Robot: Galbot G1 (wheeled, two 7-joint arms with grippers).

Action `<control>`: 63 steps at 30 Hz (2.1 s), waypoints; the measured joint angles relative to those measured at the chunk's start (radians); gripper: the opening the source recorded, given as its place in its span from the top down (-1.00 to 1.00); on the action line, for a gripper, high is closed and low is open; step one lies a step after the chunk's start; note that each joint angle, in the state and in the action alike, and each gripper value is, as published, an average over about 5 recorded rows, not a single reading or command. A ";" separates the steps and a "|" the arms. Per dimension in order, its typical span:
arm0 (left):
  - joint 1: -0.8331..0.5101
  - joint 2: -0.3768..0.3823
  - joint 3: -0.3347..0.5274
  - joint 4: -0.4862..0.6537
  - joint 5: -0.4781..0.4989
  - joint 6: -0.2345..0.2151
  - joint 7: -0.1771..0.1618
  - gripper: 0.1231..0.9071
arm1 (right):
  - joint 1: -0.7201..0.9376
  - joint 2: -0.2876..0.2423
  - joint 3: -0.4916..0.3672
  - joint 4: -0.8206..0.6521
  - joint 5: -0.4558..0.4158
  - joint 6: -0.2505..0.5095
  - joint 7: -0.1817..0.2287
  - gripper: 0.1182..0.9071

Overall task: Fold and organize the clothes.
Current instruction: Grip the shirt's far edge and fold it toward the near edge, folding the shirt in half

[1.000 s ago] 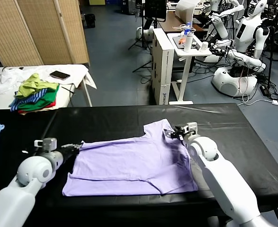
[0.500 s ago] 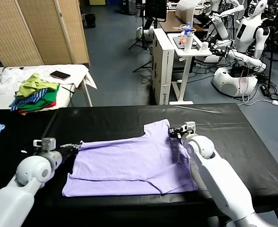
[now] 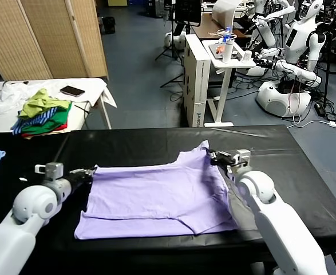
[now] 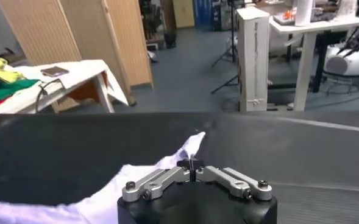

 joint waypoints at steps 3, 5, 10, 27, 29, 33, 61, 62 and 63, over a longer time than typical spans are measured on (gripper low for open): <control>0.028 0.009 -0.019 -0.032 0.004 -0.003 0.005 0.90 | -0.061 -0.020 0.031 0.053 -0.007 -0.014 -0.001 0.91; 0.051 0.013 -0.035 -0.054 0.011 -0.006 0.011 0.90 | -0.099 -0.031 0.048 0.082 -0.009 -0.020 -0.002 0.91; 0.118 0.014 -0.079 -0.103 0.023 -0.010 0.019 0.90 | -0.186 -0.058 0.085 0.151 -0.010 -0.047 0.000 0.91; 0.262 0.003 -0.143 -0.195 0.061 0.025 -0.001 0.94 | -0.374 -0.099 0.146 0.291 -0.022 -0.132 0.026 0.91; 0.276 0.000 -0.151 -0.201 0.072 0.028 -0.001 0.94 | -0.377 -0.102 0.146 0.295 -0.022 -0.134 0.026 0.91; 0.306 -0.010 -0.164 -0.215 0.088 0.029 0.000 0.94 | -0.382 -0.106 0.141 0.295 -0.022 -0.136 0.025 0.91; 0.489 -0.099 -0.225 -0.296 0.213 0.022 -0.008 0.94 | -0.375 -0.110 0.117 0.263 -0.037 -0.138 0.012 0.91; 0.494 -0.103 -0.225 -0.299 0.215 0.022 -0.011 0.94 | -0.376 -0.110 0.117 0.265 -0.037 -0.139 0.010 0.91; 0.499 -0.107 -0.226 -0.302 0.217 0.022 -0.014 0.94 | -0.377 -0.110 0.117 0.267 -0.037 -0.142 0.009 0.91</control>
